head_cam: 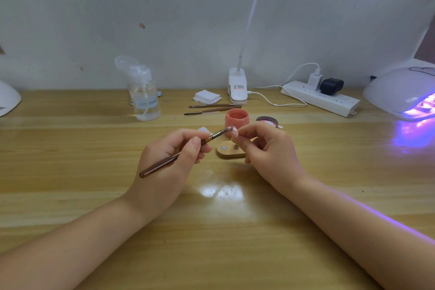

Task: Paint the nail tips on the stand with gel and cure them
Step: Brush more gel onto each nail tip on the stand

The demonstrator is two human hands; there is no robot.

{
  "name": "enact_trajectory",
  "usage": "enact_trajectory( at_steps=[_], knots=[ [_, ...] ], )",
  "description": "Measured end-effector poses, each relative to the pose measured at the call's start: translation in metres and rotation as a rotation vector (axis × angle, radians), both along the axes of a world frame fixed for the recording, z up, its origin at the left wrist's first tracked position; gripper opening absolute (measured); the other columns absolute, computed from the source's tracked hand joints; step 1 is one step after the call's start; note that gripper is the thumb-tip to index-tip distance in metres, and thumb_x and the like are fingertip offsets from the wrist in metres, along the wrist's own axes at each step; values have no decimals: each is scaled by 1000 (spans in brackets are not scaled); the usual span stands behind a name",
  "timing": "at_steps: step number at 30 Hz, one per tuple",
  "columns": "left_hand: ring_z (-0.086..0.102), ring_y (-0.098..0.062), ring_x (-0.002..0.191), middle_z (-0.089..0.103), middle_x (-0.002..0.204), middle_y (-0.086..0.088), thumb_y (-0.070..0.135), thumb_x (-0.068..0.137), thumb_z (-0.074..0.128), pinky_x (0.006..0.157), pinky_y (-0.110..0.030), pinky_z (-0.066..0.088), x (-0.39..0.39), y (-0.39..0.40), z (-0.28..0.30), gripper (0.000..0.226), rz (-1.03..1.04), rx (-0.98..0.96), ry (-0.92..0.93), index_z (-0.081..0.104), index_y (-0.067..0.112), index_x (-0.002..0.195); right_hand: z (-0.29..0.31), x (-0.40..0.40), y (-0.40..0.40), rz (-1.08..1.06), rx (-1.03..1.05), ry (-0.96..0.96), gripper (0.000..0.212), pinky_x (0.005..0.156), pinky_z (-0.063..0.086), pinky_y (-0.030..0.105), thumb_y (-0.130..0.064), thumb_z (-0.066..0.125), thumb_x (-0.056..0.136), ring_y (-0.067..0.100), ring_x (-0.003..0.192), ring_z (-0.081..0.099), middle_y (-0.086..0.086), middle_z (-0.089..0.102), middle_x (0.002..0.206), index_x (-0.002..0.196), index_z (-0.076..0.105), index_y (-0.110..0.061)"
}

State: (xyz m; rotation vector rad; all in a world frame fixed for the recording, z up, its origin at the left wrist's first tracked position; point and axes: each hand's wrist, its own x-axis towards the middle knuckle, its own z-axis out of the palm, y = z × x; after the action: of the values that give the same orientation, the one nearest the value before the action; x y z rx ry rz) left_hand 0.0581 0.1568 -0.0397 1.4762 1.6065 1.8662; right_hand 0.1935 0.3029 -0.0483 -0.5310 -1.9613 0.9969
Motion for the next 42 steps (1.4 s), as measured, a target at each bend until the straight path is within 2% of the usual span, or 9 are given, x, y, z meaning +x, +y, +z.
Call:
enact_trajectory(
  at_steps=[7,13,17,20,25,28,32,37,42],
  knots=[
    [70,-7,92,74,94,0,18,89,54,81,-20,53,2,-3,2,22,68,-4,88,68,17,106,1,-1,0,-39,-31,11,8,60,52,45,-24,72,86,36,61,56,-11,66,75,79,69,-25],
    [70,-23,96,74,97,0,32,86,57,88,-46,55,2,-6,2,24,13,-31,156,71,23,103,2,-1,-1,-59,-18,12,9,60,50,44,-24,72,86,33,60,56,-7,69,77,78,69,-29],
    [70,-16,86,73,87,4,30,85,51,78,-32,55,2,-7,2,22,-37,-5,178,69,23,96,2,-1,0,-74,-15,4,15,61,51,45,-19,72,86,31,59,58,-12,68,74,78,68,-30],
    [68,-9,84,73,90,4,32,86,50,76,-19,51,2,-5,1,23,1,28,132,68,23,99,2,-1,1,-76,-21,2,10,61,51,43,-21,73,86,29,59,59,-13,68,74,79,69,-27],
    [70,-14,91,75,95,2,37,84,54,82,-28,54,3,-3,2,29,-4,-38,120,69,22,103,3,-1,-1,-70,-29,5,8,61,51,44,-25,72,86,29,60,58,-13,69,76,79,69,-28],
    [68,-12,78,73,83,-2,31,82,51,72,-24,52,5,-7,5,23,-36,3,160,69,20,91,3,-1,0,-84,-22,0,17,63,53,46,-19,71,87,29,62,60,-12,68,75,77,67,-32],
    [61,-3,64,70,75,4,31,80,57,59,-20,51,7,-4,24,15,44,34,114,70,24,85,2,-2,0,-81,-29,-7,10,64,53,48,-23,73,85,30,63,59,-11,68,77,78,69,-30],
    [57,0,54,64,59,16,16,83,63,54,-13,46,-5,23,66,15,219,-39,102,70,27,76,2,-2,0,-69,-18,-25,10,64,53,44,-23,72,85,30,63,58,-16,66,78,78,69,-29],
    [61,-14,65,70,71,-6,13,86,58,75,-40,57,-10,70,102,15,255,-231,300,72,12,80,1,-3,-1,-52,-15,-21,11,57,43,27,-18,72,85,28,58,54,-13,67,74,77,69,-26]
  ],
)
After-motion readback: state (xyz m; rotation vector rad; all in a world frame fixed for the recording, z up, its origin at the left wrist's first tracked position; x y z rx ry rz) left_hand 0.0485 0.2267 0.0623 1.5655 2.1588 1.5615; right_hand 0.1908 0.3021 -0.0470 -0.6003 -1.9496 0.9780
